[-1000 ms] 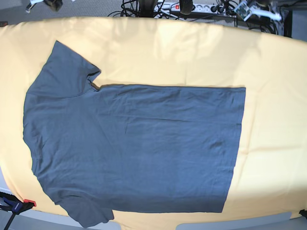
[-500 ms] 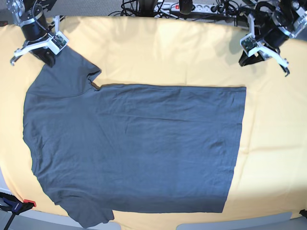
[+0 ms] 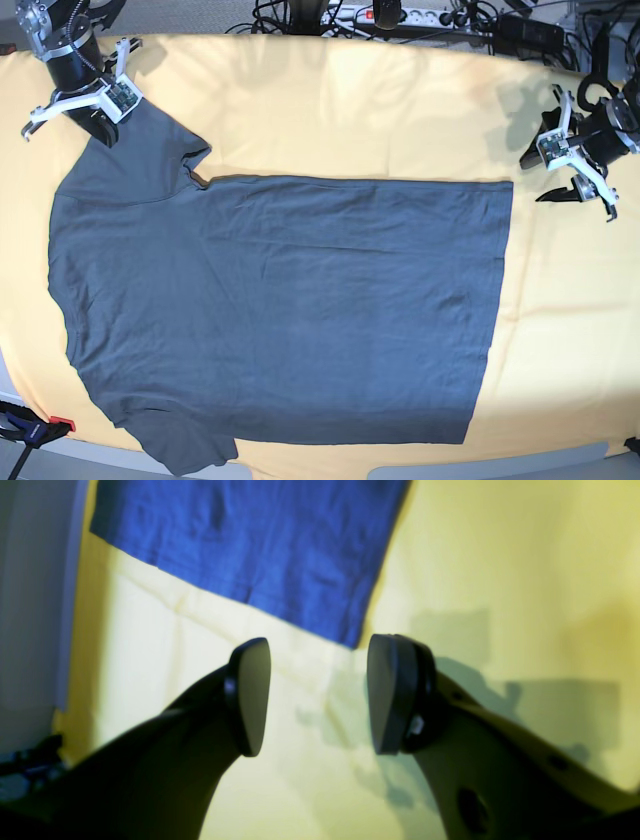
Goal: Fold the T-shirt properly
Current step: 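Move both grippers down to the shirt's shoulder and hem corners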
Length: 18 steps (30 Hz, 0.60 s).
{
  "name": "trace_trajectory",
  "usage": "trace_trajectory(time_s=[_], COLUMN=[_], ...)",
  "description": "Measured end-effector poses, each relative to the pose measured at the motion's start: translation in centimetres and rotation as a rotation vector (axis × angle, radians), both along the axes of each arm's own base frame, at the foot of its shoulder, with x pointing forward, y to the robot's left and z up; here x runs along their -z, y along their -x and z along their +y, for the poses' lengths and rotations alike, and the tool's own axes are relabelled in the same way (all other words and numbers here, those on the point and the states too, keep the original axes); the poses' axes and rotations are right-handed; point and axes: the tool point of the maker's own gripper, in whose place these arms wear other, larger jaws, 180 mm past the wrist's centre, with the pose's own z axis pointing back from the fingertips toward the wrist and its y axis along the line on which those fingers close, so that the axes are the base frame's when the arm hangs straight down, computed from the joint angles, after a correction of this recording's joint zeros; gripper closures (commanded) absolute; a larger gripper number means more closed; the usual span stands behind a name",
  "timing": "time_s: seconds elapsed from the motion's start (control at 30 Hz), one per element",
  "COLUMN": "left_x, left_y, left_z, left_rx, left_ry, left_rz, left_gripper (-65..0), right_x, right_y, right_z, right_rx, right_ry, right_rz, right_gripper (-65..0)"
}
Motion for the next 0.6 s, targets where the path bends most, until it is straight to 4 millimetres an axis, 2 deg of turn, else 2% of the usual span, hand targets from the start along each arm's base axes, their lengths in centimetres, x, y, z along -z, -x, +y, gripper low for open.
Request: trace_trajectory(time_s=[0.13, 0.33, 0.6], left_x=[2.0, 4.5, 6.4], left_y=[-0.4, -1.5, -4.2], left_z=[0.7, 0.7, -1.3], left_rx=[0.061, 0.126, 0.152], left_ry=[-0.073, -0.142, -0.124], left_rz=[0.031, 0.030, -0.021], left_gripper=[-32.1, -32.1, -32.1], right_x=[0.1, 0.3, 0.3], right_y=[0.2, 0.4, 0.4], right_z=[0.1, 0.3, 0.3], right_rx=[0.022, 0.048, 0.049], right_ry=[-0.019, -0.040, -0.041], right_rz=[-0.001, -0.001, -0.001], right_gripper=[0.0, 0.0, 0.0])
